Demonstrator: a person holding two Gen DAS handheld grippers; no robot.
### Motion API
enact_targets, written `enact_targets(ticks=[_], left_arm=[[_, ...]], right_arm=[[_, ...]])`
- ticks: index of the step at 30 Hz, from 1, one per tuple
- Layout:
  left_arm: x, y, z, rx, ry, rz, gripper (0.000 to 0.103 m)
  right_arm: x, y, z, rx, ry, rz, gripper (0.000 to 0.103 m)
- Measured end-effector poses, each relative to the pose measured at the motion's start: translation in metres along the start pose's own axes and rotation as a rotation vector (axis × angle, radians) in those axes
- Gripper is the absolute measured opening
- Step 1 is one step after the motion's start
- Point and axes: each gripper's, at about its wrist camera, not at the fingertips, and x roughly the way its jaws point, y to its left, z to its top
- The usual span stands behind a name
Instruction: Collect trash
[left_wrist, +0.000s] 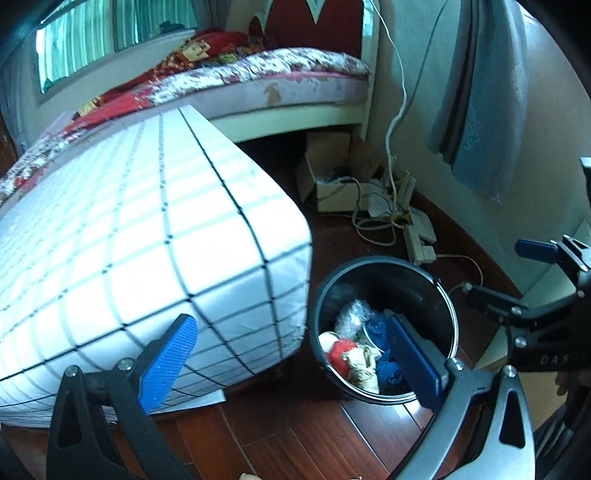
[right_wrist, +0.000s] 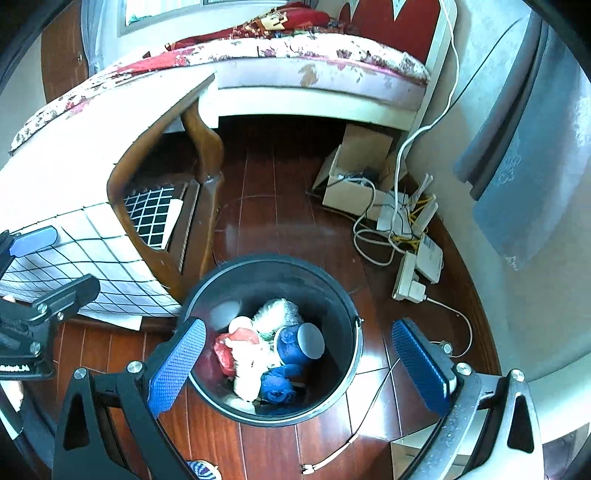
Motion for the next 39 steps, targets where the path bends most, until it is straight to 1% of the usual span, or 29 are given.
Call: enact_targets(ticks=[6, 8, 16, 21, 30, 35, 39], left_arm=[[-0.031, 0.011, -0.001, 0.002, -0.028, 0.043, 0.102], [-0.043, 0.015, -0.001, -0.013, -0.039, 0.043, 0.102], [-0.106, 0.035, -0.003, -0.052, -0.103, 0.075, 0.102], [-0.142, 0.045, -0.005, -0.087, -0.149, 0.074, 0.102], [-0.197, 0.039, -0.006, -0.060, -0.245, 0.081, 0.102], [-0.217, 0.040, -0.007, -0.064, -0.287, 0.092, 0.102], [-0.224, 0.039, -0.002, -0.057, -0.323, 0.097, 0.102]], right_arm=[[-0.041, 0.018, 0.012, 0.026, -0.045, -0.009, 0.102], [-0.058, 0.024, 0.017, 0.025, -0.068, -0.020, 0.102], [-0.123, 0.043, 0.023, 0.042, -0.142, -0.037, 0.102], [-0.159, 0.051, 0.025, 0.063, -0.187, -0.043, 0.102], [-0.218, 0.060, 0.014, 0.093, -0.258, -0.070, 0.102], [-0.249, 0.057, 0.012, 0.112, -0.324, -0.095, 0.102], [-0.263, 0.058, 0.014, 0.110, -0.368, -0.113, 0.102]])
